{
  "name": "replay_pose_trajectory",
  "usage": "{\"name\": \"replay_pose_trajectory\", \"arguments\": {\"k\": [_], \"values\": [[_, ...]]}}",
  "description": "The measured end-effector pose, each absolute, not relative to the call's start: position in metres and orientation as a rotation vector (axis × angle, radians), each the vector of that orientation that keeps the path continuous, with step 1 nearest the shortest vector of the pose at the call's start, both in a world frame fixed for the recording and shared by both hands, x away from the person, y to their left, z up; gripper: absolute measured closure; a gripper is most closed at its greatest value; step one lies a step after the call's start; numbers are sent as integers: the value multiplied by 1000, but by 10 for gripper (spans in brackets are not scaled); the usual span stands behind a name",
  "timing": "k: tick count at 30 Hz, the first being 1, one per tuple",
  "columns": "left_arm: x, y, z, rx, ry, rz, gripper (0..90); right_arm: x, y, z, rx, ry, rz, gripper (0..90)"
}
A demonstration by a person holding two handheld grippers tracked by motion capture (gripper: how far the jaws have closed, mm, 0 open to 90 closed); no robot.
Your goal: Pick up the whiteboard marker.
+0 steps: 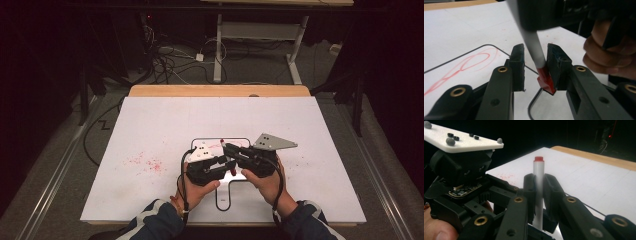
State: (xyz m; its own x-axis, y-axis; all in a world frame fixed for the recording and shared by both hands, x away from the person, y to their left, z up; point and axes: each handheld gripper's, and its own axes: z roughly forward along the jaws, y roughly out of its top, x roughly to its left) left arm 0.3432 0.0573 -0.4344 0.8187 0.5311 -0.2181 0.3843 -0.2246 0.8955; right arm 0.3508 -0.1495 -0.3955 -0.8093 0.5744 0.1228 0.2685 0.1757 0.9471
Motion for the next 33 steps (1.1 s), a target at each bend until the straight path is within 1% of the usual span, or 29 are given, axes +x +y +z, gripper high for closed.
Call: {"name": "replay_pose_trajectory", "arguments": {"k": [1,3,7,13,17,20,29,30,32,33], "values": [[343,58,-435,1852,698,164,687,351,-151,-395,806,2193,1674,816],[343,58,-435,1870,695,185,750,350,-153,-394,805,2181,1670,815],[345,60,-435,1896,685,210,778,349,-156,-394,798,2182,1669,815],[345,61,-435,1932,668,247,784,348,-155,-395,781,2199,1651,806],[342,58,-434,1963,633,271,785,348,-151,-398,773,2210,1615,759],[341,56,-433,1971,625,286,785,347,-148,-402,747,2217,1592,806],[341,56,-436,1961,620,285,781,345,-147,-403,724,2206,1581,813],[342,56,-436,1959,637,300,753,345,-148,-403,715,2201,1584,814],[343,57,-437,1962,650,306,602,344,-149,-402,698,2190,1587,814],[344,58,-438,1965,655,309,550,344,-150,-401,699,2183,1590,814]]}}
